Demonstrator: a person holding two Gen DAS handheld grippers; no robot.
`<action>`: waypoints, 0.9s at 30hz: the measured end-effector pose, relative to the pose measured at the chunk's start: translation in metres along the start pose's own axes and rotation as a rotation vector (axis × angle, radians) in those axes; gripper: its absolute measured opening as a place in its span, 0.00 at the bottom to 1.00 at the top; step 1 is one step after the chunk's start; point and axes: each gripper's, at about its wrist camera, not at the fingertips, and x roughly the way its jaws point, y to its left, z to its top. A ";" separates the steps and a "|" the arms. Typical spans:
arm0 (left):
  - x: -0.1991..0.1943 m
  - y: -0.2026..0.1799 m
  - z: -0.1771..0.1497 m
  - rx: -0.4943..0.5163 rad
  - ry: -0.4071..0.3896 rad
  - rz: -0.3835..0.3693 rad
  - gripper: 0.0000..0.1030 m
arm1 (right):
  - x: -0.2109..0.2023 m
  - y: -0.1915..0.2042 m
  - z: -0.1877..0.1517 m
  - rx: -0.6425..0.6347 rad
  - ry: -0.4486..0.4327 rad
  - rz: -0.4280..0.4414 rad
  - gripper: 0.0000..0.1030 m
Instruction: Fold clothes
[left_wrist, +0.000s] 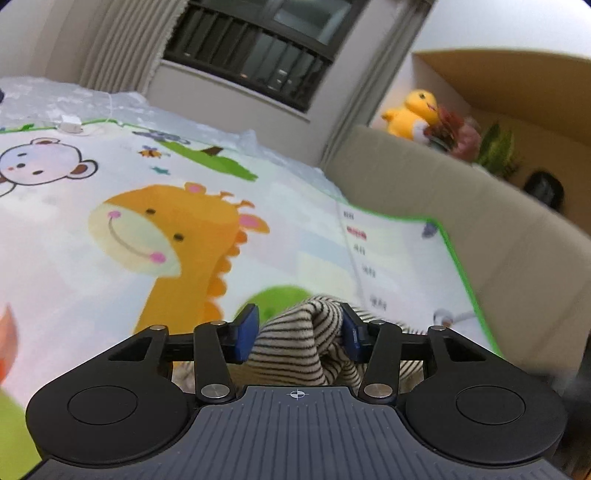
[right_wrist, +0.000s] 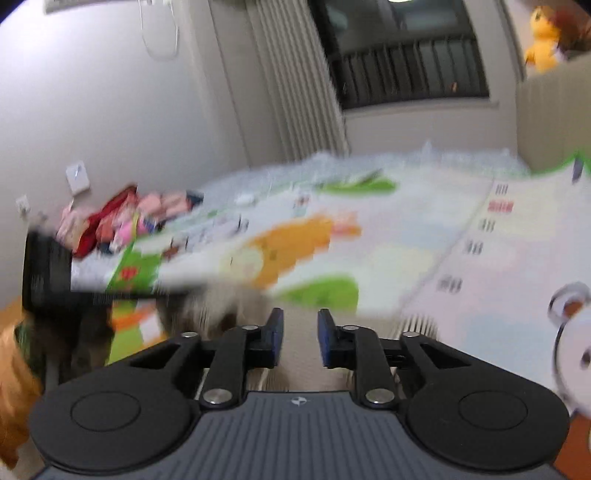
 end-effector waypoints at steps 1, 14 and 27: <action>-0.001 0.000 -0.004 0.021 0.020 0.005 0.50 | 0.002 -0.001 0.004 -0.005 -0.006 -0.006 0.27; -0.046 0.026 -0.015 -0.011 0.140 0.048 0.75 | 0.026 -0.037 -0.041 0.030 0.087 -0.169 0.26; 0.019 0.031 -0.013 -0.285 0.290 -0.025 0.87 | 0.049 -0.064 -0.038 0.143 0.139 -0.188 0.50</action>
